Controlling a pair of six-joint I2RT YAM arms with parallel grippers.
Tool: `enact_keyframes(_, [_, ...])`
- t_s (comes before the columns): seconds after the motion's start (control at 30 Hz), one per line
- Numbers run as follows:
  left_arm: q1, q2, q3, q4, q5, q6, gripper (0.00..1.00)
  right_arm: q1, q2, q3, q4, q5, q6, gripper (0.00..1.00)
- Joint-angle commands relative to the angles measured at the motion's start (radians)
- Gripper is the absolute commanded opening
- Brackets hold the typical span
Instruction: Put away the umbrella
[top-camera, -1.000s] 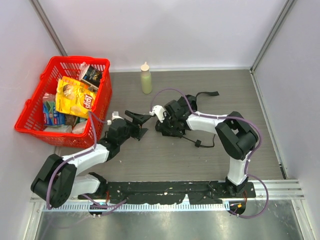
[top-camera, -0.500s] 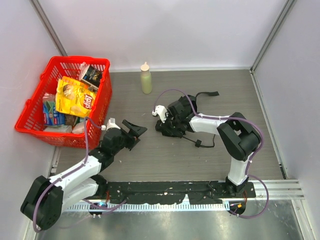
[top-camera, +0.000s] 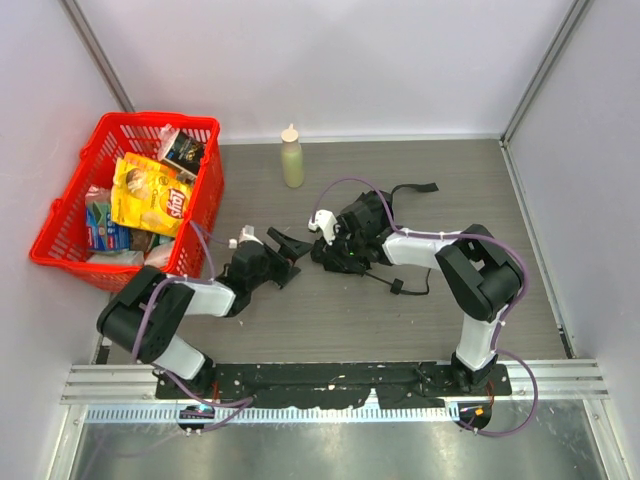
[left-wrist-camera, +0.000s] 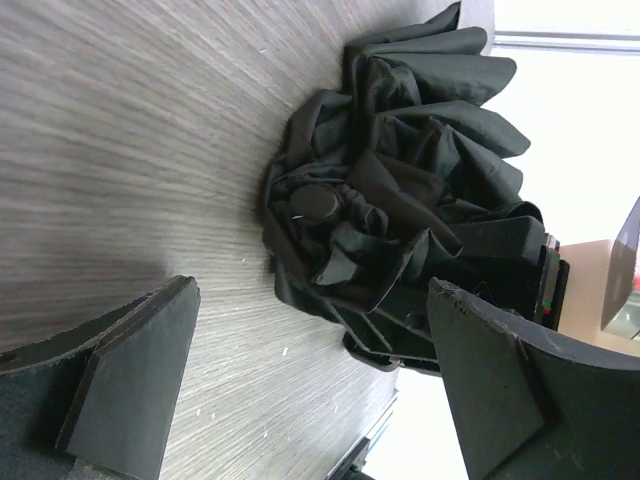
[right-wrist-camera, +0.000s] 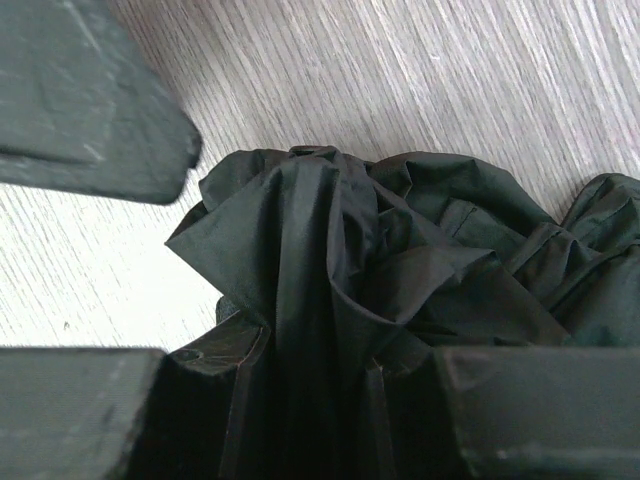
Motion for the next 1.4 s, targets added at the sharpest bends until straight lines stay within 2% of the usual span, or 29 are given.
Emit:
enact_keyframes(0.0, [0.003,0.068,0.021,0.232,0.005,-0.024,1.00,0.003,0.005,-0.036,-0.041,-0.065,0.028,0.00])
enact_keyframes(0.37, [-0.066,0.295,0.115,0.358,-0.028,-0.107,1.00,0.006,-0.006,-0.010,-0.058,-0.073,0.015,0.00])
enact_keyframes(0.5, [-0.087,0.337,0.122,0.333,-0.091,-0.109,0.85,0.009,-0.020,-0.004,-0.056,-0.088,0.011,0.00])
enact_keyframes(0.63, [-0.090,0.404,0.133,0.331,-0.094,-0.115,0.68,0.042,-0.046,-0.003,-0.051,-0.103,0.006,0.00])
enact_keyframes(0.83, [-0.087,0.424,0.150,0.316,-0.103,-0.029,0.35,0.083,-0.037,0.005,-0.087,-0.148,0.000,0.00])
enact_keyframes(0.93, [-0.089,0.394,0.165,0.240,-0.105,0.028,0.12,0.088,-0.041,-0.016,-0.064,-0.160,0.015,0.00])
enact_keyframes(1.07, [-0.087,0.352,0.168,0.151,-0.102,0.052,0.01,0.094,-0.062,-0.029,-0.036,-0.126,0.066,0.01])
enact_keyframes(1.1, [-0.087,0.343,0.173,0.120,-0.093,0.048,0.00,0.097,-0.075,-0.030,-0.035,-0.114,0.095,0.04])
enact_keyframes(1.13, [-0.089,0.335,0.176,0.086,-0.081,0.046,0.00,0.095,-0.082,-0.035,-0.019,-0.091,0.118,0.17])
enact_keyframes(1.2, [-0.087,0.318,0.178,0.025,-0.070,0.028,0.00,0.100,-0.102,-0.041,-0.018,0.001,0.196,0.37])
enact_keyframes(1.23, [-0.087,0.306,0.174,-0.016,-0.039,0.010,0.00,0.105,-0.122,-0.044,-0.019,0.068,0.240,0.51])
enact_keyframes(1.27, [-0.087,0.294,0.171,-0.041,-0.033,-0.003,0.00,0.106,-0.138,-0.045,-0.027,0.099,0.265,0.75])
enact_keyframes(1.37, [-0.087,0.262,0.179,-0.167,-0.019,-0.015,0.00,0.137,-0.220,-0.062,-0.058,0.272,0.325,0.76])
